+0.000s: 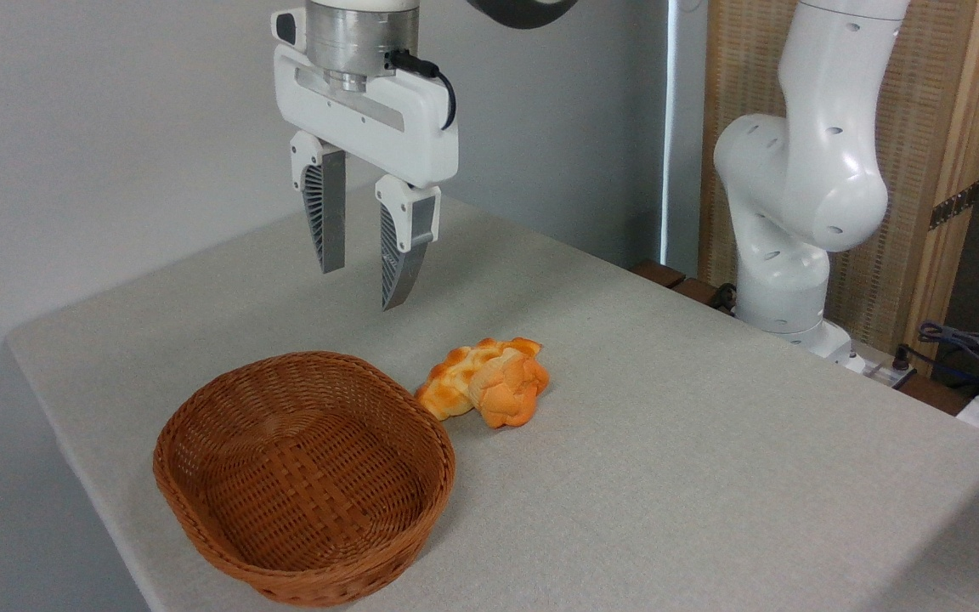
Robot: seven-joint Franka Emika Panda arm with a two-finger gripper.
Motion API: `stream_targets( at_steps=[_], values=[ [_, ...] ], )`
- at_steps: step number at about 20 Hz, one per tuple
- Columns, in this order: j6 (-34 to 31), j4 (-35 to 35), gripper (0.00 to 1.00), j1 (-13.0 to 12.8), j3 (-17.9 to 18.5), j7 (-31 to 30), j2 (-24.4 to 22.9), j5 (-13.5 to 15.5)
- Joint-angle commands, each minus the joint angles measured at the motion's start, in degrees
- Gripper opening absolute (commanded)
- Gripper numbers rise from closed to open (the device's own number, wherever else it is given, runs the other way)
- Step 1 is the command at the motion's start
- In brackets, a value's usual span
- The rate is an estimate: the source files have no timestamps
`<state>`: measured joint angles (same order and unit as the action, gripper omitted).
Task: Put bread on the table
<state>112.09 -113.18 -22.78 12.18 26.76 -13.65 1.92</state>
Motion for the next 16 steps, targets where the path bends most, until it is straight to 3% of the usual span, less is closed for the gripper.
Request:
stream_targets(
  at_steps=[1,8,16],
  values=[
    [0.2,1.8,1.0,-0.5,1.8,2.3,3.5,-0.5],
    [0.2,3.8,1.0,-0.2,4.3,10.9,5.6,-0.5],
    [0.1,3.9,1.0,-0.2,4.2,10.3,6.4,0.3]
  ],
)
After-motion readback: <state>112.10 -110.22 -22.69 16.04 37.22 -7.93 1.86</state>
